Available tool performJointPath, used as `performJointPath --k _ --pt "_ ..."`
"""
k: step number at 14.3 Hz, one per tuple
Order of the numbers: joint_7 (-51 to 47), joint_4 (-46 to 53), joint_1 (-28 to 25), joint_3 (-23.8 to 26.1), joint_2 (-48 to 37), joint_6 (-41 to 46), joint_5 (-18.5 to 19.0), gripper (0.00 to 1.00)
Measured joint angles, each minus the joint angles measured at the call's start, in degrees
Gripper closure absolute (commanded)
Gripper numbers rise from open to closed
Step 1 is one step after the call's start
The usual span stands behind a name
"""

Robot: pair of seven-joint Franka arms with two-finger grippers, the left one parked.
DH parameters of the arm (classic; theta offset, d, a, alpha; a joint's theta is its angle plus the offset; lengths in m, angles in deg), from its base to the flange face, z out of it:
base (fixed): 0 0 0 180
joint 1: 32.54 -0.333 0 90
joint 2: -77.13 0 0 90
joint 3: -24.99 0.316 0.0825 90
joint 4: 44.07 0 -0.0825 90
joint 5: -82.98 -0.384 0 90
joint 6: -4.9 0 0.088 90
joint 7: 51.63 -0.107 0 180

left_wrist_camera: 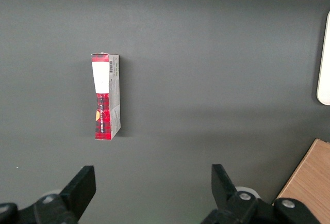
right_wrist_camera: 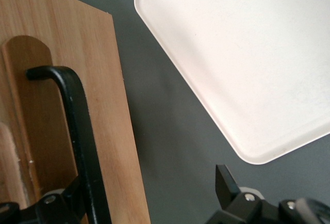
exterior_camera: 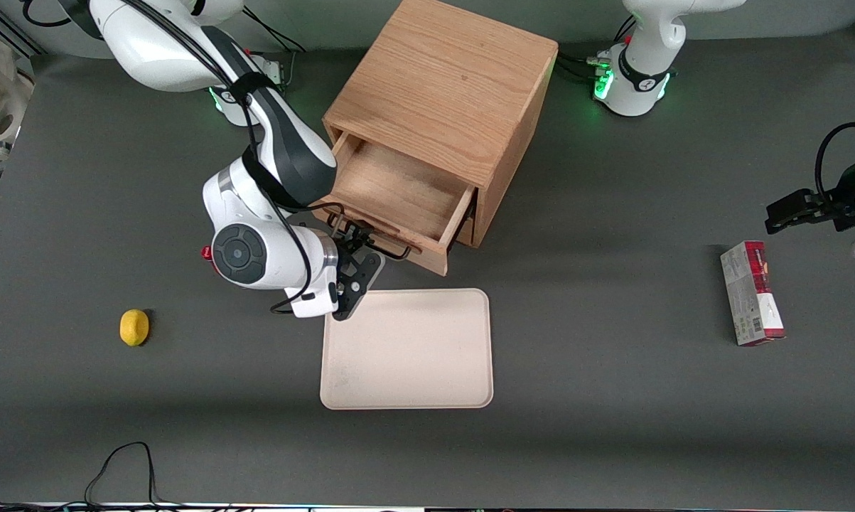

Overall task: Open upper drawer
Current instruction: 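Pull the upper drawer outward by its handle with the right gripper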

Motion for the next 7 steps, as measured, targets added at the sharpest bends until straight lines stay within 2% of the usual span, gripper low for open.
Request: performJointPath --k 7 --pt "2.05 4.34 0.74 -0.01 3.25 -0.09 0.02 0.0"
